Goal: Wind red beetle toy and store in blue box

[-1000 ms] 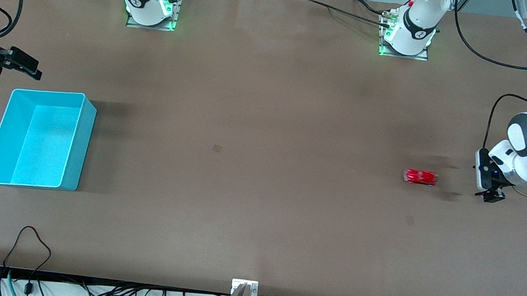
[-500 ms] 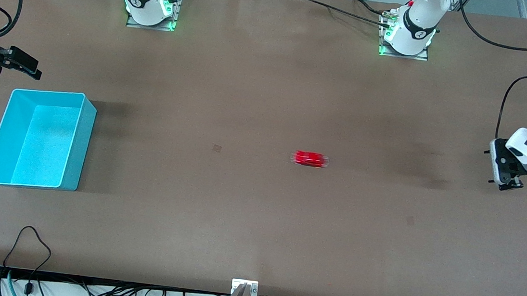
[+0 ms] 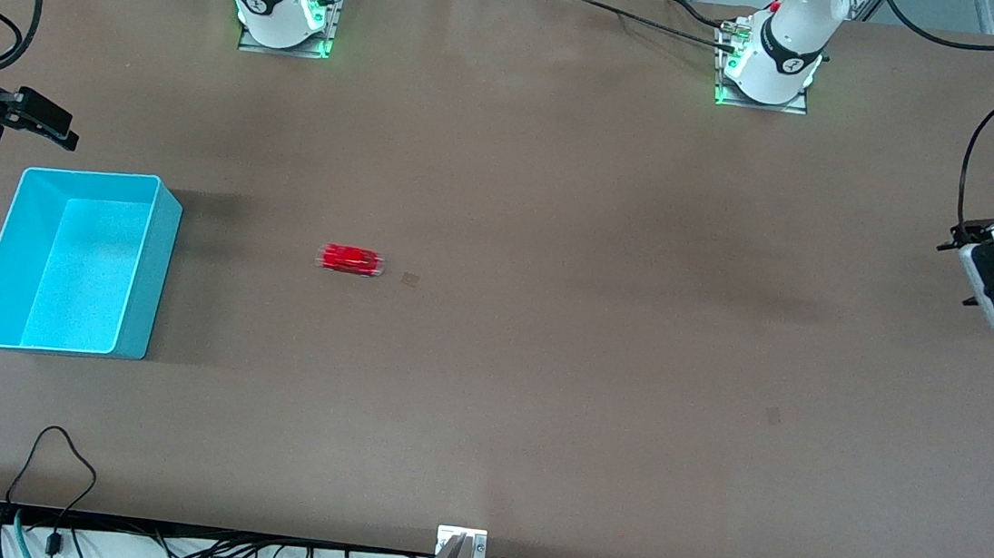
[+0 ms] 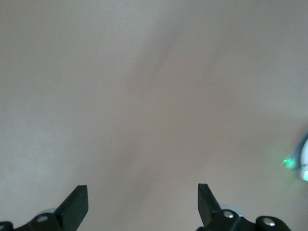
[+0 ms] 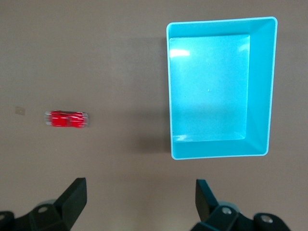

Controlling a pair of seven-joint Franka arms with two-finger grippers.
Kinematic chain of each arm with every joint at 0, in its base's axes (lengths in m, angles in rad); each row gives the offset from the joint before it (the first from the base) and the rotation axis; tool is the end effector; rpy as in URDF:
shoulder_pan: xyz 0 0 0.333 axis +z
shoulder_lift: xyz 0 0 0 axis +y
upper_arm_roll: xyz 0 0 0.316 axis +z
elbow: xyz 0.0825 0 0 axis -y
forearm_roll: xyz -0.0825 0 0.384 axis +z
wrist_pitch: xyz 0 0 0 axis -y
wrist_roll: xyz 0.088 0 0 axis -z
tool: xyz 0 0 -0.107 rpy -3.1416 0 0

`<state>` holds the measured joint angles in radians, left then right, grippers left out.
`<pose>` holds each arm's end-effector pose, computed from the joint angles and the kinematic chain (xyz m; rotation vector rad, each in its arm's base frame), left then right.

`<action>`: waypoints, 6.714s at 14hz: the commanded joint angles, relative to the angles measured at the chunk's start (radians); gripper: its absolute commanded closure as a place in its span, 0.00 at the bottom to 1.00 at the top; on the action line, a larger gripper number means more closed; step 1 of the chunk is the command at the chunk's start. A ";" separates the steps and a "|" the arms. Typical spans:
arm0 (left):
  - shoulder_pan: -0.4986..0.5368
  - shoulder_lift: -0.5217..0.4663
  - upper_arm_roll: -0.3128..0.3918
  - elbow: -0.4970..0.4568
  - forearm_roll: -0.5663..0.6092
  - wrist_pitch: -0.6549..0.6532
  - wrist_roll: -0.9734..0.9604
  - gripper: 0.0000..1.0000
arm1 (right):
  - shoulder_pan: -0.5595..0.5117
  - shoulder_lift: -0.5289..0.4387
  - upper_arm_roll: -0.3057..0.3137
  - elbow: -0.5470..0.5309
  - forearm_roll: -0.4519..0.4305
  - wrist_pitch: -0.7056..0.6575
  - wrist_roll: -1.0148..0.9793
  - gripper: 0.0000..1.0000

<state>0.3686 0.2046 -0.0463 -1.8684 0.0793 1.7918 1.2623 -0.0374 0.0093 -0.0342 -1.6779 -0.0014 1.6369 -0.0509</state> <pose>0.5441 0.1899 0.3862 2.6244 -1.3808 -0.3634 0.5575 -0.0400 0.5743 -3.1391 0.0323 0.0790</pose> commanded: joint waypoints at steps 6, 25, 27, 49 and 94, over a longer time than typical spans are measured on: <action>-0.011 0.006 -0.021 0.213 0.013 -0.278 -0.375 0.00 | -0.001 -0.008 0.005 0.000 0.003 0.001 0.010 0.00; -0.014 0.004 -0.463 0.456 0.014 -0.468 -1.184 0.00 | 0.057 0.150 0.016 0.024 0.104 0.103 -0.009 0.00; -0.010 0.002 -0.466 0.457 0.001 -0.468 -1.184 0.00 | 0.057 0.182 0.016 0.046 0.107 0.101 -0.009 0.00; -0.385 -0.260 0.000 0.152 -0.089 -0.196 -1.351 0.00 | 0.050 0.242 0.034 -0.469 -0.051 0.673 -1.337 0.00; -0.398 -0.245 -0.003 0.196 -0.087 -0.256 -1.359 0.00 | 0.102 0.299 -0.085 -0.300 0.394 0.886 -0.709 1.00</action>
<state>-0.0223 -0.0446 -0.0537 -1.6962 -0.0004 1.5572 -0.0960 0.0681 0.3056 -0.0753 -2.0394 0.3783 2.6164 -0.8070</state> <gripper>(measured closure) 0.000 0.524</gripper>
